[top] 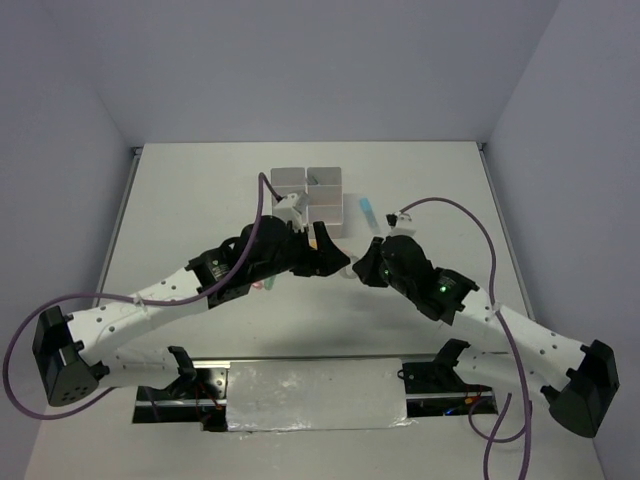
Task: Sort the stationery into containers
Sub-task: Pick up the stationery from the center of the board.
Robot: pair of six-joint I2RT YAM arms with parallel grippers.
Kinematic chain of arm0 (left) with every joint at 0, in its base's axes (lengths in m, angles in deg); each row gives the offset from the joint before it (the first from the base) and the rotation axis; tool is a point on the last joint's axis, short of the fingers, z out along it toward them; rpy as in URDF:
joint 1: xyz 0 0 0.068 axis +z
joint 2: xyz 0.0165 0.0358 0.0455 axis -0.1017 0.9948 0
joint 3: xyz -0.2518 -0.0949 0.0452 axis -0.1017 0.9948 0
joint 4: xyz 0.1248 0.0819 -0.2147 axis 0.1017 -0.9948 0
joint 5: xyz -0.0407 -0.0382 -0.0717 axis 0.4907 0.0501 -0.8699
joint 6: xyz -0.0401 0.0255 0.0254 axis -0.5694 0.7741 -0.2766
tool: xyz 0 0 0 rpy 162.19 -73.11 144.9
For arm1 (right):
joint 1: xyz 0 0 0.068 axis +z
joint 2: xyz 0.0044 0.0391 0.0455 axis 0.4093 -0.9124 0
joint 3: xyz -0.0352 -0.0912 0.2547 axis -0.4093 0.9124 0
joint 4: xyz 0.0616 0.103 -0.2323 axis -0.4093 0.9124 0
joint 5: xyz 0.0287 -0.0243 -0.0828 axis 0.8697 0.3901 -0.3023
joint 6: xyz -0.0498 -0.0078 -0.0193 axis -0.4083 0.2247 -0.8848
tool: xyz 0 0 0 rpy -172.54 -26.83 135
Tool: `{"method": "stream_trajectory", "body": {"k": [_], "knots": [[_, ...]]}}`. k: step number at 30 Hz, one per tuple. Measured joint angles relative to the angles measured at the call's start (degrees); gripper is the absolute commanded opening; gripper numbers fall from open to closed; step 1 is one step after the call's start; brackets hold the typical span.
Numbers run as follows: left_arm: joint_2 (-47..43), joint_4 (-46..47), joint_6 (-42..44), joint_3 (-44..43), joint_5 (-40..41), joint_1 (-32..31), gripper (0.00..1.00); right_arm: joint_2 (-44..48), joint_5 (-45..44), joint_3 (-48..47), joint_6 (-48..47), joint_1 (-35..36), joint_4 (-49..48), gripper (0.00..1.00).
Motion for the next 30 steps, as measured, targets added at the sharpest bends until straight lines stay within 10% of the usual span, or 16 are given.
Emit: {"method": "stream_trajectory", "body": {"k": [8, 23, 30], "knots": [[2.58, -0.13, 0.04, 0.00, 0.63, -0.02, 0.80, 4.39, 4.13, 0.00, 0.68, 0.92, -2.86, 0.00], [3.82, -0.90, 0.42, -0.31, 1.25, -0.20, 0.48, 4.81, 6.75, 0.00, 1.49, 1.68, -5.11, 0.00], [5.44, -2.05, 0.85, -1.88, 1.66, -0.31, 0.01, 4.70, 6.69, 0.00, 1.44, 1.88, -5.16, 0.01]]}}
